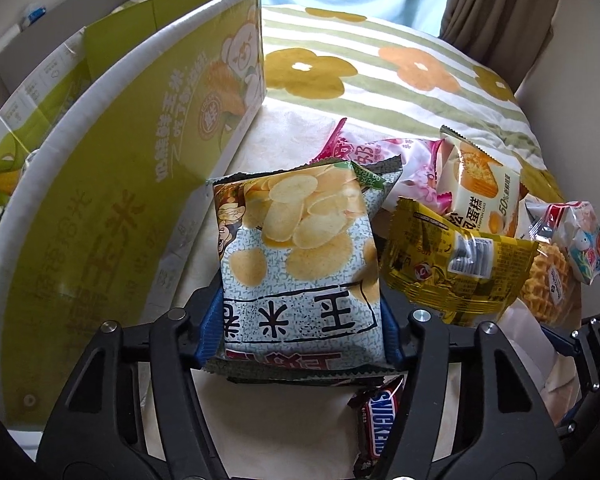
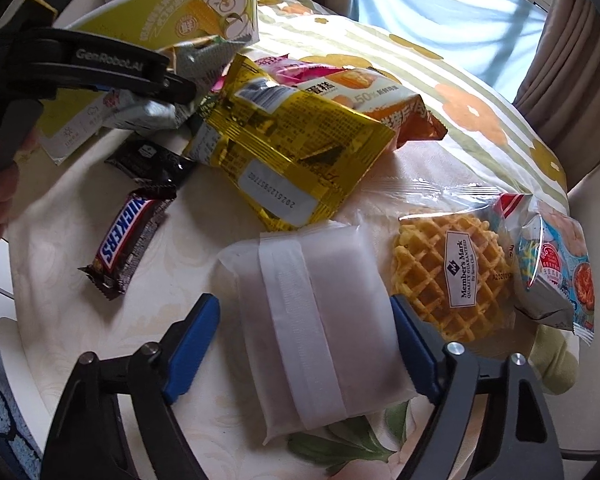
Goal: Organize snacks
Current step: 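Carry the potato chip bag into the box and release it with the left tool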
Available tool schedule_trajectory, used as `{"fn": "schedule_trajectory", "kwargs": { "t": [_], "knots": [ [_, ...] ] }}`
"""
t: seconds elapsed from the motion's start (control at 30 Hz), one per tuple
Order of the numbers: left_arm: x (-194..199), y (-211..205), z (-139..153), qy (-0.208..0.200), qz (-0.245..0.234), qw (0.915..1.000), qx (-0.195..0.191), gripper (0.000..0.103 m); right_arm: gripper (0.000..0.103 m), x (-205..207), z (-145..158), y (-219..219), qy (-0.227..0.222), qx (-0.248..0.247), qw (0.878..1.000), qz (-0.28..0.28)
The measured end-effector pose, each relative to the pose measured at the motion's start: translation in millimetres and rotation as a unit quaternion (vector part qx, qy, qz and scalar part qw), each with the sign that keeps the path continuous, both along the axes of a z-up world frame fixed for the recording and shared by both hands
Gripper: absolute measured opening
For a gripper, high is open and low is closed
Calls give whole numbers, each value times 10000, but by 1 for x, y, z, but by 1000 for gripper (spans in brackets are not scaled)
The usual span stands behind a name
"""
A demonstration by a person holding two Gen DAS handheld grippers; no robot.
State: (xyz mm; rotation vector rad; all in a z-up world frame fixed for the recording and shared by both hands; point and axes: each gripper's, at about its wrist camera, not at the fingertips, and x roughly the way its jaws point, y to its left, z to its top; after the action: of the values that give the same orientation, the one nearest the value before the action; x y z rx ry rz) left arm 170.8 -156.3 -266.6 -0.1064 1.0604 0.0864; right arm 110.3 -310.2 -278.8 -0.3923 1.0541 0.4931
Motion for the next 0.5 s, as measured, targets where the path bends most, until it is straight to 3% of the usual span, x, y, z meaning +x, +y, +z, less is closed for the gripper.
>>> {"fn": "schedule_trajectory", "kwargs": {
  "t": [0.07, 0.5],
  "knots": [
    [-2, -2, 1, -42, -61, 10000, 49, 57, 68, -1, -1, -1, 7, -18, 10000, -22],
    [-25, -11, 26, -379, -394, 9984, 130, 54, 62, -9, 11, -13, 129, 205, 9988, -424]
  ]
}}
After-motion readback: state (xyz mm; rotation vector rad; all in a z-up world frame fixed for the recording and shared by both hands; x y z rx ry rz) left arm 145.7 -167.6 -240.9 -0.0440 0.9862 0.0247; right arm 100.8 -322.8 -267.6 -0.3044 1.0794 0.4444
